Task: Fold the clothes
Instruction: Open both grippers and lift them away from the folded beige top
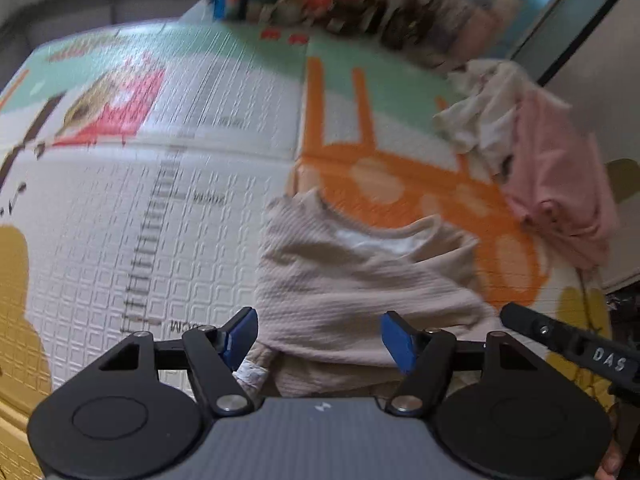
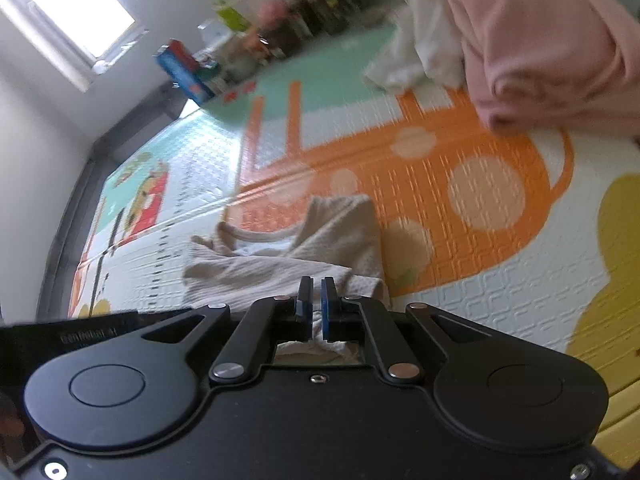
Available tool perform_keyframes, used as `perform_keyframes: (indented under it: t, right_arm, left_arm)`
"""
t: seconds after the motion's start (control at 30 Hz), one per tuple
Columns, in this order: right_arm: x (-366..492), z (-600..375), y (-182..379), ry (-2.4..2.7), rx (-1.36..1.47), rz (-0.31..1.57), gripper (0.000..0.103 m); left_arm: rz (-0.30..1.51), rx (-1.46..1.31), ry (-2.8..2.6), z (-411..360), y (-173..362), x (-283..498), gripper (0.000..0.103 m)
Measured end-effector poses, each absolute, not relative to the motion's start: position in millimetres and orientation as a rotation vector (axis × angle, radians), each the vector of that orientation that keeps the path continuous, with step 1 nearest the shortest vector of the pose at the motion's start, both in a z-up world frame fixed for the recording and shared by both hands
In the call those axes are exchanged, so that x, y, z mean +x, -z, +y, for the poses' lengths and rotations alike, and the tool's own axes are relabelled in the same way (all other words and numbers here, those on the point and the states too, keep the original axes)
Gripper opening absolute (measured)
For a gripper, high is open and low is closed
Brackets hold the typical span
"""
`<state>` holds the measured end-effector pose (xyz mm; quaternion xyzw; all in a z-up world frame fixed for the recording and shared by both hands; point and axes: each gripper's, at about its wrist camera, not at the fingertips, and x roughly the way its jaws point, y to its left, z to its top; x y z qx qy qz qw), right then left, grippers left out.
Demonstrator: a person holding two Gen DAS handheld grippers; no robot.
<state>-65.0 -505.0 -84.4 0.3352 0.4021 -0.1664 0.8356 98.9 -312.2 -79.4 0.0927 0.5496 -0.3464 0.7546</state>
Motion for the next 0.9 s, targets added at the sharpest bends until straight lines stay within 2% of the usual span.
perform_keyframes:
  t: [0.33, 0.6, 0.9]
  right_arm:
    - [-107.4, -463.8, 42.0, 0.331, 0.626, 0.862, 0.004]
    - [-155.7, -420.4, 29.3, 0.357, 0.514, 0.901, 0.005]
    - [-206.5, -373.5, 29.7, 0.33, 0.47, 0.939, 0.015]
  left_arm:
    - [1.128, 0.278, 0.83, -290.3, 32.8, 49.8, 0.075]
    - [1.114, 0.323, 0.853, -247.1, 25.1, 2.2, 0.078]
    - [1.128, 0.374, 0.873, -204.8, 35.4, -52.0, 0.082]
